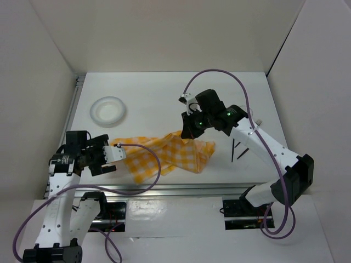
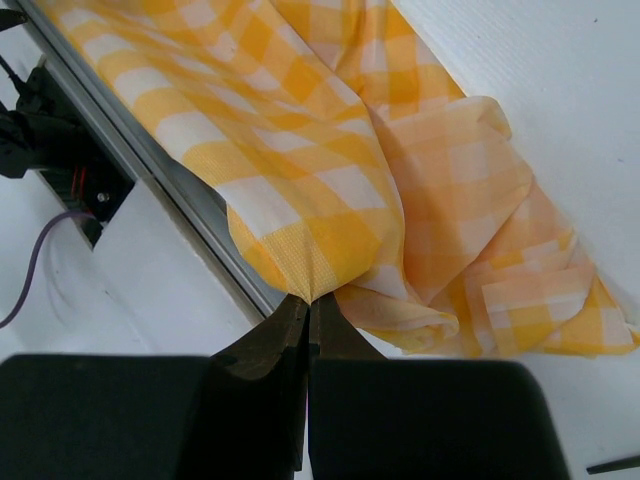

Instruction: Set the dinner table for one person

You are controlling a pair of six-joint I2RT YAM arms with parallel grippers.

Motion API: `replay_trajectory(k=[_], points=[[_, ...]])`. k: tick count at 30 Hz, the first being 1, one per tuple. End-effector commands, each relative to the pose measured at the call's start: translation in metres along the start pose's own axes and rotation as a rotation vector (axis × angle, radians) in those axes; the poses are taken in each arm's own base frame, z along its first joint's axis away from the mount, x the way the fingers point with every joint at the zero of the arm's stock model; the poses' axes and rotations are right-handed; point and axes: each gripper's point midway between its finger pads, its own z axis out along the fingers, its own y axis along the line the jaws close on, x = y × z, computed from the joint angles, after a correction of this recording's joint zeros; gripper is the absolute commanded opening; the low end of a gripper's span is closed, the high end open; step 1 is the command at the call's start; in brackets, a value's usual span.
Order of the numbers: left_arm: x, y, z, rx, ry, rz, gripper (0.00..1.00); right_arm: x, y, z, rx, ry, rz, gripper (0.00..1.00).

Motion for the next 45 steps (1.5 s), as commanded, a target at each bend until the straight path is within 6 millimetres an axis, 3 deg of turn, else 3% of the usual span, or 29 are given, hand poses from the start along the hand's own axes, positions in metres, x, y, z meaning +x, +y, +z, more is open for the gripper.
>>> replay_trajectory(k=[1, 5, 6, 8, 10, 12, 13, 14, 15, 17, 19, 20, 22, 23, 25, 26, 27, 28, 30, 33, 38, 43, 45], points=[[0.0, 0.004, 0.014, 0.004, -0.009, 0.033, 1.0, -0.018, -0.001, -0.011, 0.02, -0.081, -0.012, 0.0], [0.019, -0.011, 0.028, 0.054, 0.057, 0.025, 1.0, -0.019, 0.0, -0.008, 0.011, -0.079, -0.003, 0.0], [0.02, 0.0, 0.032, 0.001, 0.069, 0.023, 1.0, -0.019, 0.0, -0.008, 0.011, -0.079, -0.003, 0.0], [0.027, 0.002, 0.042, -0.03, 0.085, -0.04, 1.0, -0.017, 0.001, -0.005, 0.001, -0.069, 0.009, 0.0], [0.028, 0.009, 0.046, -0.059, 0.092, -0.053, 0.84, -0.017, 0.002, -0.005, 0.001, -0.069, 0.018, 0.0], [0.033, 0.008, 0.052, -0.054, 0.111, -0.095, 0.6, -0.019, 0.001, -0.008, 0.012, -0.083, 0.024, 0.0], [0.033, 0.011, 0.049, -0.067, 0.116, -0.111, 0.29, -0.019, 0.0, -0.008, 0.021, -0.084, 0.024, 0.0], [0.025, 0.019, 0.045, -0.098, 0.097, -0.151, 0.07, -0.024, 0.001, -0.013, 0.026, -0.11, 0.028, 0.0], [0.022, 0.028, 0.04, -0.133, 0.094, -0.175, 0.0, -0.025, 0.0, -0.016, 0.035, -0.121, 0.025, 0.0], [0.004, 0.051, 0.019, -0.198, 0.049, -0.198, 0.0, -0.04, -0.001, -0.03, 0.08, -0.182, 0.037, 0.0], [-0.012, 0.059, -0.004, -0.223, 0.01, -0.236, 0.0, -0.048, -0.004, -0.048, 0.136, -0.22, 0.064, 0.0], [-0.032, 0.079, -0.036, -0.304, -0.047, -0.22, 0.0, -0.062, 0.0, -0.063, 0.148, -0.266, 0.065, 0.0], [-0.047, 0.086, -0.069, -0.361, -0.081, -0.224, 0.0, -0.071, 0.002, -0.091, 0.195, -0.324, 0.079, 0.0], [-0.065, 0.097, -0.099, -0.426, -0.136, -0.194, 0.0, -0.081, 0.009, -0.108, 0.194, -0.371, 0.081, 0.0], [-0.079, 0.087, -0.131, -0.445, -0.181, -0.161, 0.0, -0.087, 0.022, -0.141, 0.178, -0.444, 0.062, 0.0], [-0.099, 0.087, -0.159, -0.469, -0.254, -0.126, 0.0, -0.09, 0.033, -0.157, 0.148, -0.479, 0.047, 0.0], [-0.108, 0.079, -0.174, -0.476, -0.286, -0.097, 0.0, -0.092, 0.042, -0.17, 0.121, -0.51, 0.032, 0.0], [-0.115, 0.073, -0.185, -0.468, -0.31, -0.071, 0.0, -0.092, 0.056, -0.192, 0.084, -0.562, 0.009, 0.0], [-0.131, 0.055, -0.213, -0.458, -0.368, -0.045, 0.0, -0.092, 0.083, -0.217, -0.02, -0.611, -0.043, 0.0], [-0.139, 0.044, -0.242, -0.495, -0.395, -0.021, 0.0, -0.085, 0.108, -0.251, -0.106, -0.688, -0.079, 0.0], [-0.148, 0.035, -0.26, -0.496, -0.439, -0.066, 0.0, -0.067, 0.124, -0.263, -0.184, -0.665, -0.068, 0.0], [-0.15, 0.04, -0.252, -0.459, -0.448, -0.133, 0.0, -0.064, 0.121, -0.26, -0.174, -0.648, -0.033, 0.0], [-0.153, 0.054, -0.241, -0.423, -0.452, -0.21, 0.0, -0.066, 0.111, -0.253, -0.135, -0.649, -0.014, 0.0]])
